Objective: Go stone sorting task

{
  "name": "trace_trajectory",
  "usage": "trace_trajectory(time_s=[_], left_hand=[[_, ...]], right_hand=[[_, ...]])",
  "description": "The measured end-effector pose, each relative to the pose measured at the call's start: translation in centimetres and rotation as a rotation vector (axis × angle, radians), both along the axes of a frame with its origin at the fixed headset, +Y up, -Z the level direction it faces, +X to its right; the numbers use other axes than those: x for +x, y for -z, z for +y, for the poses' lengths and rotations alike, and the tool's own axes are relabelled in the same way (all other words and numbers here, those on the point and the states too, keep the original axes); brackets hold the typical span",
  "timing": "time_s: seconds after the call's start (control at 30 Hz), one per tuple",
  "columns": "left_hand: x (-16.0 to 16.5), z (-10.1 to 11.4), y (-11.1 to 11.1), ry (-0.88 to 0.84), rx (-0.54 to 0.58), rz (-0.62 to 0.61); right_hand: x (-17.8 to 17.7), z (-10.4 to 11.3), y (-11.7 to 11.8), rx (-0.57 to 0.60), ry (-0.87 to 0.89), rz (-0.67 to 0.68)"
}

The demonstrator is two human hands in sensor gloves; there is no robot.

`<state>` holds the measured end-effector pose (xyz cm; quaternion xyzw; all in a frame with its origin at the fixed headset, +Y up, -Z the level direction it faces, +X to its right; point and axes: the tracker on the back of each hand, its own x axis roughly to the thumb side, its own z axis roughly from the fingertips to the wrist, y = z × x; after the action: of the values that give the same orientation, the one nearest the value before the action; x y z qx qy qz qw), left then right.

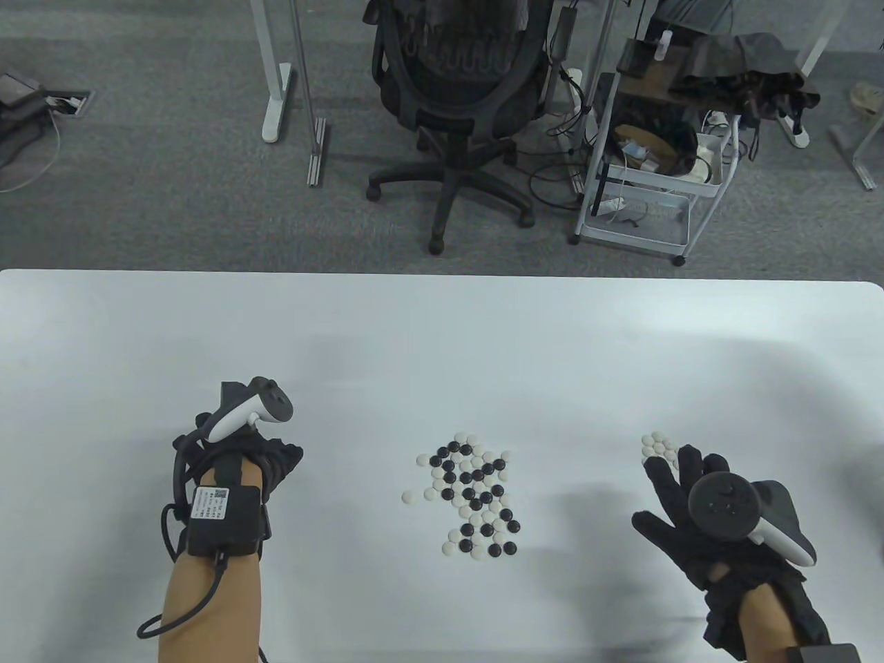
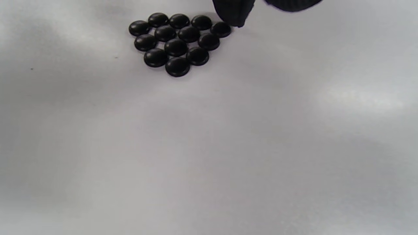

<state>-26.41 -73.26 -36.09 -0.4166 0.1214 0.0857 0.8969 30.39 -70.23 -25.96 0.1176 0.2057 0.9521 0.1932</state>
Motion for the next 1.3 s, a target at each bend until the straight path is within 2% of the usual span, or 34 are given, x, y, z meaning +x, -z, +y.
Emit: trace_trajectory(time_s=[0.17,0.33,0.47,0.7,1.03,1.17,1.3], left_hand=[[2.6,1.5,0.0,-0.042,0.033,-0.105],[8.3,2.5,-0.6,-0.056,0.026,-0.335],[13.3,2.3,-1.6,-0.067,0.017,-0.526],[18.8,1.4,-2.6,-0.082,0.005,-0.694],[21.9,-0.7,-2.5,-0.054,-0.022,-0.744],[21.6,-0.8,-2.9,-0.033,-0.028,-0.750],[19.9,-0.7,-3.9,-0.033,-0.035,-0.749]], right_hand=[[0.0,0.0,0.0,-0.001,-0.002,0.001],[-0.1,0.0,0.0,-0.003,-0.005,0.002],[-0.1,0.0,0.0,-0.001,-0.004,0.003],[0.0,0.0,-0.1,0.003,0.003,0.001],[0.1,0.1,-0.1,0.008,0.009,0.005],[0.1,0.1,-0.1,0.010,0.012,0.005],[0.3,0.2,-0.2,0.014,0.018,0.002]])
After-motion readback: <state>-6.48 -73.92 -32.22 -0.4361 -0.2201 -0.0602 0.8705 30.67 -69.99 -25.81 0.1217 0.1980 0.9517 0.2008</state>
